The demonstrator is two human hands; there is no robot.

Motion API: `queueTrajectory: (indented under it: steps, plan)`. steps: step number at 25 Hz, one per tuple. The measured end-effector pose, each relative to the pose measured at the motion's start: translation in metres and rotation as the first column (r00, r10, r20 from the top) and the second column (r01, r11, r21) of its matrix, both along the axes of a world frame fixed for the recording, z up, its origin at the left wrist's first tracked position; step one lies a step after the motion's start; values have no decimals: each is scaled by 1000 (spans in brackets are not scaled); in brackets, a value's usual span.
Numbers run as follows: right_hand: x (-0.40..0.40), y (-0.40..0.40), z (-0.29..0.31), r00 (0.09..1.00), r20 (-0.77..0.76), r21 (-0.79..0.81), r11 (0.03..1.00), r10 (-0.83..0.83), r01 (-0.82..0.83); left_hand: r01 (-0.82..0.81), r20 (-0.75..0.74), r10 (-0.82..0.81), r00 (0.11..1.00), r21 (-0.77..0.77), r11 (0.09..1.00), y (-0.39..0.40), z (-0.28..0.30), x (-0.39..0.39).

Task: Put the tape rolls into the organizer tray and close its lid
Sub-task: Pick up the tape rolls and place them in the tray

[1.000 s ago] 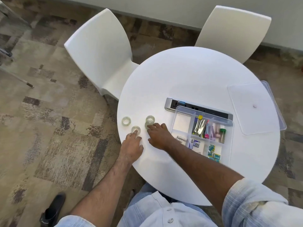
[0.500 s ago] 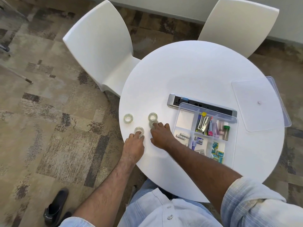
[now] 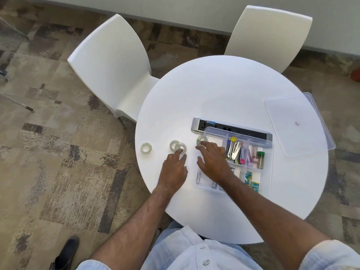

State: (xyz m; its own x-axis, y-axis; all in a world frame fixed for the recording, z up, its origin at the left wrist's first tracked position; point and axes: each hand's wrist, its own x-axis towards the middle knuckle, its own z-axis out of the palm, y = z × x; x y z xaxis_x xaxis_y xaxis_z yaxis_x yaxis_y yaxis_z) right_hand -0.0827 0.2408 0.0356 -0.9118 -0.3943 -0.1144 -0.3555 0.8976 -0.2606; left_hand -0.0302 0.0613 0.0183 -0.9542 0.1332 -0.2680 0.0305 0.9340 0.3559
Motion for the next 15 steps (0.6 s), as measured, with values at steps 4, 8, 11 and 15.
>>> queueTrajectory:
  steps: [4,8,11,15]
  plan:
    - [-7,35,3,988,140,132,990,-73,54,121,-73,-120,990,11,993,36,11,-17]
    - [-9,47,0,964,238,165,983,-114,75,220,-62,-221,973,-12,975,62,19,-28]
    - [-7,52,2,960,230,94,986,-158,140,229,-1,-229,973,47,972,80,24,-37]
    - [-3,61,5,945,145,13,956,-292,294,252,57,-254,965,40,967,89,20,-44]
